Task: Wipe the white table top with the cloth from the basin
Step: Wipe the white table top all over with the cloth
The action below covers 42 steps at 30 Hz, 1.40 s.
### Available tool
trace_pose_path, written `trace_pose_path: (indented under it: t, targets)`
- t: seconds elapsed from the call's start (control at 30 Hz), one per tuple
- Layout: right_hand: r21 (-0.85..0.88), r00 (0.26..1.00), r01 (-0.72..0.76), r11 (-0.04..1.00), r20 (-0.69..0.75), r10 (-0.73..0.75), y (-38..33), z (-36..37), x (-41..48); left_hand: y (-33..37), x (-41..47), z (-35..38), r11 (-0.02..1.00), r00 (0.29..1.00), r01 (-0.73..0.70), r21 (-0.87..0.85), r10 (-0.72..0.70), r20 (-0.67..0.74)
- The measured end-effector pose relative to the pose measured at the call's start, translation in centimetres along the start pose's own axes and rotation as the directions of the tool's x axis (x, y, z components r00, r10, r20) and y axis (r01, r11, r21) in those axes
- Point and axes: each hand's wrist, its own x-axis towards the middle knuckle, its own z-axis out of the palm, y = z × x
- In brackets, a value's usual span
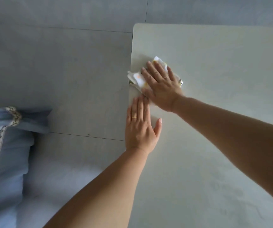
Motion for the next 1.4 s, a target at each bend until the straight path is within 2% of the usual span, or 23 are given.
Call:
trace_pose_path:
  t: [0.03,0.1,0.2,0.27,0.3,0.37,0.43,0.47,0.5,0.57,0.63,0.67,0.73,0.8,0.87,0.9,0.97,1.03,1.1,1.17,1.27,1.33,1.4]
  targets:
    - [-0.038,0.999,0.048,0.998,0.006,-0.048,2.0,-0.5,0.5,0.0,0.0,0.0,1.000,1.000,-0.004,-0.001,0.004,0.005]
    - [-0.017,0.993,-0.119,0.993,-0.025,0.118,5.7,-1.3,1.7,0.0,0.0,0.0,1.000,1.000,-0.006,0.006,0.006,0.003]
    - [0.187,0.805,-0.568,0.801,-0.075,0.588,5.4,-1.4,4.0,-0.1,0.1,0.0,1.000,1.000,0.001,0.013,-0.002,0.009]
    - [0.225,0.732,-0.648,0.728,-0.078,0.676,1.2,-0.8,5.2,0.0,0.2,-0.1,1.000,1.000,0.000,0.002,0.000,0.014]
    - [0.220,0.786,-0.587,0.779,-0.073,0.613,-1.0,-0.5,5.3,0.0,0.1,-0.1,1.000,1.000,0.001,-0.005,-0.001,0.014]
    - [0.133,0.957,-0.277,0.952,-0.044,0.285,-3.9,0.2,4.7,0.0,0.1,-0.2,1.000,1.000,0.001,-0.014,-0.001,0.007]
    - [0.023,0.999,0.031,0.999,0.010,-0.031,-2.2,-0.6,5.0,0.0,0.2,-0.2,1.000,1.000,0.001,-0.006,-0.001,0.007]
    - [-0.012,0.997,0.077,0.997,0.018,-0.077,-0.2,-1.2,5.6,0.0,0.2,-0.1,1.000,1.000,0.002,0.003,-0.002,0.010]
    - [-0.025,0.999,0.033,0.999,0.010,-0.032,1.9,-1.6,6.2,-0.1,0.2,-0.1,1.000,1.000,0.001,0.009,-0.001,0.011]
    - [0.063,0.968,-0.247,0.967,-0.026,0.249,5.3,-2.3,7.6,-0.1,0.2,0.0,1.000,1.000,-0.003,0.008,0.003,0.008]
    - [0.156,0.857,-0.501,0.851,-0.044,0.513,5.0,-2.2,8.9,-0.1,0.3,0.0,1.000,1.000,-0.004,0.008,0.004,0.013]
    - [0.159,0.822,-0.553,0.818,-0.058,0.567,3.4,-2.0,9.3,-0.1,0.3,0.0,1.000,1.000,-0.004,0.006,0.004,0.013]
    - [0.127,0.882,-0.457,0.881,-0.062,0.466,-0.2,-1.2,9.5,-0.1,0.2,0.1,1.000,1.000,-0.003,0.000,0.003,0.007]
    - [0.039,0.987,-0.159,0.987,-0.030,0.160,-1.7,-0.8,8.9,-0.1,0.2,0.2,1.000,1.000,0.000,0.001,0.000,0.004]
    - [-0.034,0.998,0.058,0.998,0.011,-0.058,0.4,-1.5,9.6,-0.1,0.2,0.3,1.000,1.000,-0.002,0.002,0.002,0.000]
    - [-0.041,0.998,0.060,0.997,0.011,-0.060,1.9,-1.9,10.4,-0.2,0.2,0.3,1.000,1.000,-0.002,0.002,0.002,-0.002]
    - [0.033,0.990,-0.139,0.990,-0.011,0.139,4.5,-2.7,11.8,-0.2,0.2,0.4,1.000,1.000,0.000,0.004,0.000,0.005]
    - [0.137,0.908,-0.409,0.902,-0.044,0.418,5.4,-2.9,12.8,-0.2,0.2,0.4,1.000,1.000,-0.003,0.000,0.003,0.012]
    - [0.142,0.850,-0.512,0.847,-0.061,0.524,3.6,-2.8,13.6,-0.2,0.3,0.4,1.000,1.000,-0.005,-0.002,0.005,0.016]
    - [0.115,0.921,-0.385,0.916,-0.017,0.389,1.5,-2.8,13.5,-0.2,0.3,0.3,1.000,1.000,0.002,0.003,-0.002,0.012]
    - [0.019,0.999,-0.027,0.999,0.034,0.027,3.3,-3.1,11.5,-0.2,0.2,0.2,1.000,1.000,-0.005,0.010,0.005,0.014]
    - [0.024,0.994,-0.107,0.994,-0.021,0.107,8.1,-3.6,10.1,-0.3,0.3,0.3,1.000,1.000,-0.009,0.018,0.009,0.002]
    - [0.075,0.933,-0.352,0.933,-0.044,0.356,12.9,-4.0,8.4,-0.3,0.4,0.4,1.000,1.000,-0.008,0.028,0.008,-0.003]
